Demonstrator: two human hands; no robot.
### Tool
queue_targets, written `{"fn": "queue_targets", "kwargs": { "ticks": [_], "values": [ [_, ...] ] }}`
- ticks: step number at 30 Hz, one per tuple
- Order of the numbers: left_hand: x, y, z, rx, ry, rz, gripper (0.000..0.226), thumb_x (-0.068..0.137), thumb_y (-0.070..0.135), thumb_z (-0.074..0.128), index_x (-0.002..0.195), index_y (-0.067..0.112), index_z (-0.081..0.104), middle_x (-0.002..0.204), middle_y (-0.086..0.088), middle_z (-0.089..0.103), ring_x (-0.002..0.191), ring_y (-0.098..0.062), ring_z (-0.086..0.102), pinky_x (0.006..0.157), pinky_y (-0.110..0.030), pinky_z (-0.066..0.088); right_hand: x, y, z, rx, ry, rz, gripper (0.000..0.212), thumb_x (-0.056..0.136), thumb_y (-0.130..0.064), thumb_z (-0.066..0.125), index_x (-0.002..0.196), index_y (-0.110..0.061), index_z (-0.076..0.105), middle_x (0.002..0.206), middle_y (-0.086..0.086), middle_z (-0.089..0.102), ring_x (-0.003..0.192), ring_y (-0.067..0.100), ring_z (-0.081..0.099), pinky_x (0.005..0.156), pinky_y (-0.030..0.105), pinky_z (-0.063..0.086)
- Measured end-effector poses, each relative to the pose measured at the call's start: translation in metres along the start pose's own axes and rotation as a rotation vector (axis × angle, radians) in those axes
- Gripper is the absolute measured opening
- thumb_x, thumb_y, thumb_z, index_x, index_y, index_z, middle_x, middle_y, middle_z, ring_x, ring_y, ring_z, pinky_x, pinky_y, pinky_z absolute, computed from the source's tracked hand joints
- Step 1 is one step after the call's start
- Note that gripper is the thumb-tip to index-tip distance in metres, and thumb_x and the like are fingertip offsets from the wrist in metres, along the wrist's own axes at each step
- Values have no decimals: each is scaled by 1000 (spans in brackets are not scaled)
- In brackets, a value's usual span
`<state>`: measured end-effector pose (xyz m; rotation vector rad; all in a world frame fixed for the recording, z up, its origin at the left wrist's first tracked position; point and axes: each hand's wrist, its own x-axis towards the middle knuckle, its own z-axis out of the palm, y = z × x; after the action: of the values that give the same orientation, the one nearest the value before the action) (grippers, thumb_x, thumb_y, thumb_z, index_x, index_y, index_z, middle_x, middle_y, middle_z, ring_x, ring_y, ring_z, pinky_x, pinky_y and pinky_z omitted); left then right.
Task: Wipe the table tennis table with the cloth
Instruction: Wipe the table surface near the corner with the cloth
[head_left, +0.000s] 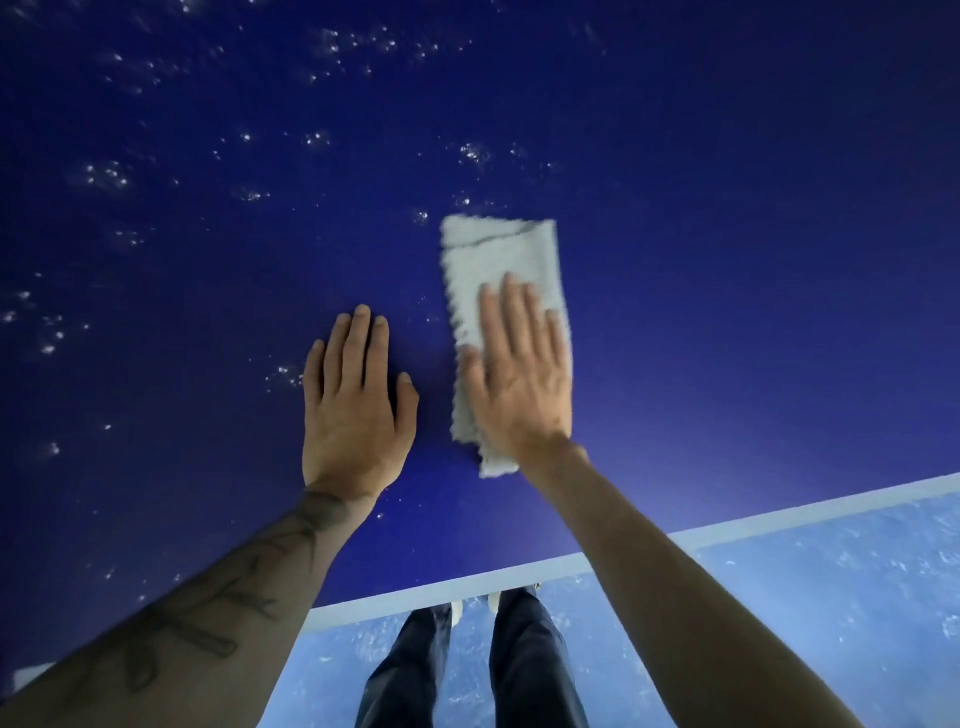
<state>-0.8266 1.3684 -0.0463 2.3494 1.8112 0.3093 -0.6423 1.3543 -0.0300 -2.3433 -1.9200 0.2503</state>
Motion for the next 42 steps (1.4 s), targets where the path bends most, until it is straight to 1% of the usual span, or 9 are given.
{"fn": "queue_targets", "kwargs": {
  "ticks": [3, 10, 15, 18, 23, 27, 34, 39, 42],
  "values": [
    [0, 0, -2, 3, -21, -1, 62, 106, 31, 37, 161, 5, 31, 171, -12, 26, 160, -28, 21, 131, -47, 13, -21, 21, 0, -11, -29, -197, 63, 112, -44, 31, 170, -19, 21, 178, 6, 14, 165, 22, 8, 134, 47, 11],
    [0, 0, -3, 6, -35, -11, 61, 107, 32, 36, 162, 5, 31, 171, -13, 26, 160, -29, 20, 132, -48, 12, 29, 65, -19, -3, 30, 260, 66, 113, -46, 24, 171, -16, 14, 178, 9, 8, 165, 27, 5, 133, 49, 7],
    [1, 2, -2, 20, -9, -1, 61, 106, 30, 39, 161, 4, 34, 170, -13, 29, 159, -29, 24, 131, -48, 17, 30, -9, -1, 14, -35, -43, 66, 112, -45, 23, 171, -17, 13, 179, 8, 6, 166, 25, 3, 134, 46, 5],
    [1, 2, -4, 21, -23, 1, 60, 107, 30, 37, 161, 4, 33, 170, -13, 29, 159, -29, 24, 131, -48, 17, 12, 5, -5, 16, -84, -206, 65, 112, -44, 27, 171, -19, 17, 179, 5, 8, 166, 22, 3, 134, 46, 6],
    [5, 6, -14, -27, -50, -35, 57, 107, 27, 41, 157, 0, 41, 166, -16, 35, 156, -34, 31, 129, -52, 21, 53, 81, -30, 11, -55, 99, 64, 112, -42, 33, 170, -20, 19, 178, 5, 12, 165, 24, 7, 133, 47, 8],
    [24, 8, -22, -26, -33, -11, 53, 107, 25, 43, 153, -1, 46, 163, -18, 41, 150, -36, 40, 125, -55, 28, 103, 56, -28, 38, -13, 202, 66, 112, -44, 25, 171, -17, 9, 179, 8, 4, 166, 26, 2, 134, 48, 2],
    [99, 9, -18, -43, -34, -116, 55, 109, 25, 38, 159, 1, 35, 170, -16, 27, 156, -34, 28, 130, -50, 18, 71, 19, -12, 20, -91, -303, 64, 112, -44, 28, 171, -20, 17, 179, 5, 10, 165, 22, 5, 134, 46, 8],
    [137, 9, -5, -36, -28, -162, 56, 111, 24, 41, 162, 3, 31, 172, -14, 22, 159, -33, 20, 131, -51, 13, 111, 98, -31, 1, -43, 22, 66, 110, -45, 29, 170, -19, 20, 178, 5, 13, 165, 24, 9, 134, 46, 8],
    [138, 5, 4, -6, 3, -162, 56, 111, 26, 39, 162, 6, 31, 172, -13, 24, 160, -31, 19, 131, -49, 12, 152, 93, -33, 20, 7, 166, 67, 111, -46, 23, 171, -16, 13, 178, 9, 8, 165, 27, 5, 134, 48, 4]
  ]
}}
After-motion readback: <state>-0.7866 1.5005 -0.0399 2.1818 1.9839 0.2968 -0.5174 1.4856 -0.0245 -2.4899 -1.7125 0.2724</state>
